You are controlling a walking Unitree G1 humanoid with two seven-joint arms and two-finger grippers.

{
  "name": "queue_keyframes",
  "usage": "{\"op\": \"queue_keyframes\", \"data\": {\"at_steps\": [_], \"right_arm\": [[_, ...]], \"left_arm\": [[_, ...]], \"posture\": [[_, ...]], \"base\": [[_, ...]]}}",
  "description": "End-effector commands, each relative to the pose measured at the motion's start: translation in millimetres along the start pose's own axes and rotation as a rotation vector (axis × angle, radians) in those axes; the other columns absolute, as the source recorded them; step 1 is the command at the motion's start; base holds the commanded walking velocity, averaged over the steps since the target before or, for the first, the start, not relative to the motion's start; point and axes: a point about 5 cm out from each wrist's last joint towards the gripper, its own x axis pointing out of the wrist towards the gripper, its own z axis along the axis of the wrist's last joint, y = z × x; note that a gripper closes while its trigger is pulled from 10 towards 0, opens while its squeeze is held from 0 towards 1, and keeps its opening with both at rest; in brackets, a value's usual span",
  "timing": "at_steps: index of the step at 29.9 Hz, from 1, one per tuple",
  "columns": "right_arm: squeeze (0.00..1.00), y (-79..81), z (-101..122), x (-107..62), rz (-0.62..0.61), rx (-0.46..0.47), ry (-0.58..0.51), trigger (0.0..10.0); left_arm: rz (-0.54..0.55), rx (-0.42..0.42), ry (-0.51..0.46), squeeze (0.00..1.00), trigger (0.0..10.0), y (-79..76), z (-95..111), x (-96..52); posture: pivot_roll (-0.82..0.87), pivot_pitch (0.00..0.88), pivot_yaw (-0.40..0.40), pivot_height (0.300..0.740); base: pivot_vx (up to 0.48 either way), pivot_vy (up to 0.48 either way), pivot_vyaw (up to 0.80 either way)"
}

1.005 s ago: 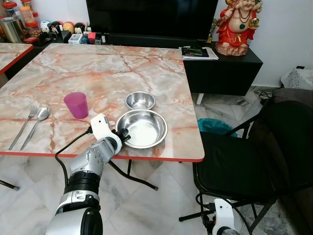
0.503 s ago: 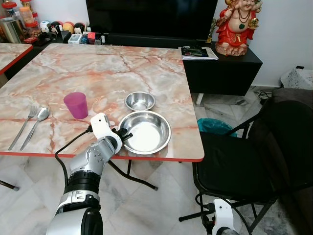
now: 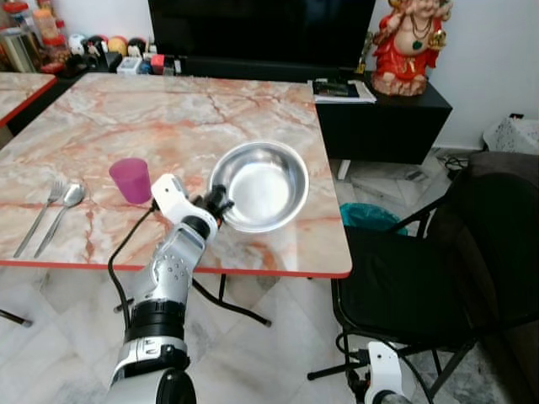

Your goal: Setting the table

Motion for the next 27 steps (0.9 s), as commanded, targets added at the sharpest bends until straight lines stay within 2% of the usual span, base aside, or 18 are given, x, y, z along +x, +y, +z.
{"op": "queue_keyframes", "data": {"at_steps": [1,2,4,7,10,13,16,21,27], "right_arm": [[0.00,-1.3,2,0.0,0.002,-0.011,-0.005,10.0],[0.00,-1.3,2,0.0,0.002,-0.011,-0.005,10.0],[0.00,-1.7,2,-0.1,0.001,-0.012,-0.012,10.0],[0.00,-1.2,3,0.0,0.002,-0.013,-0.019,10.0],[0.00,-1.0,3,0.1,0.003,-0.018,-0.019,10.0],[0.00,-0.7,4,0.3,0.001,-0.017,-0.023,10.0],[0.00,-1.4,7,0.7,-0.008,-0.007,-0.035,10.0],[0.00,-3.2,9,0.8,-0.028,0.008,-0.047,10.0],[0.00,-3.5,10,0.9,-0.030,0.015,-0.050,10.0]], "left_arm": [[-0.046,-0.021,-0.041,0.00,10.0,-7.6,5,0.0],[-0.047,-0.021,-0.042,0.00,10.0,-7.6,5,-0.1],[-0.030,0.139,-0.153,0.00,10.0,-7.1,8,-4.1],[-0.035,0.189,-0.209,0.00,10.0,-10.8,10,-6.2],[-0.039,0.186,-0.264,0.00,10.0,-17.3,14,-5.5],[-0.022,0.133,-0.298,0.00,10.0,-17.7,19,-3.7],[0.003,0.129,-0.331,0.00,10.0,-18.1,23,-0.4],[0.002,0.149,-0.346,0.00,10.0,-20.4,24,1.3],[0.020,0.161,-0.364,0.00,10.0,-15.7,30,-0.7]], "posture": [[-0.03,0.000,-0.065,0.740],[-0.03,0.000,-0.065,0.740],[-0.03,0.000,-0.064,0.740],[-0.03,0.000,-0.066,0.740],[-0.02,0.000,-0.066,0.740],[-0.03,0.000,-0.064,0.740],[-0.02,0.000,-0.067,0.740],[-0.02,0.000,-0.068,0.740],[-0.02,0.000,-0.064,0.740]], "base": [[0.000,0.000,0.00],[0.000,0.000,0.00],[0.000,0.000,0.00],[0.000,0.000,0.00],[0.000,0.000,0.00],[0.000,0.000,0.00],[0.000,0.000,0.00],[0.000,0.304,0.00],[0.000,0.339,0.00]]}}
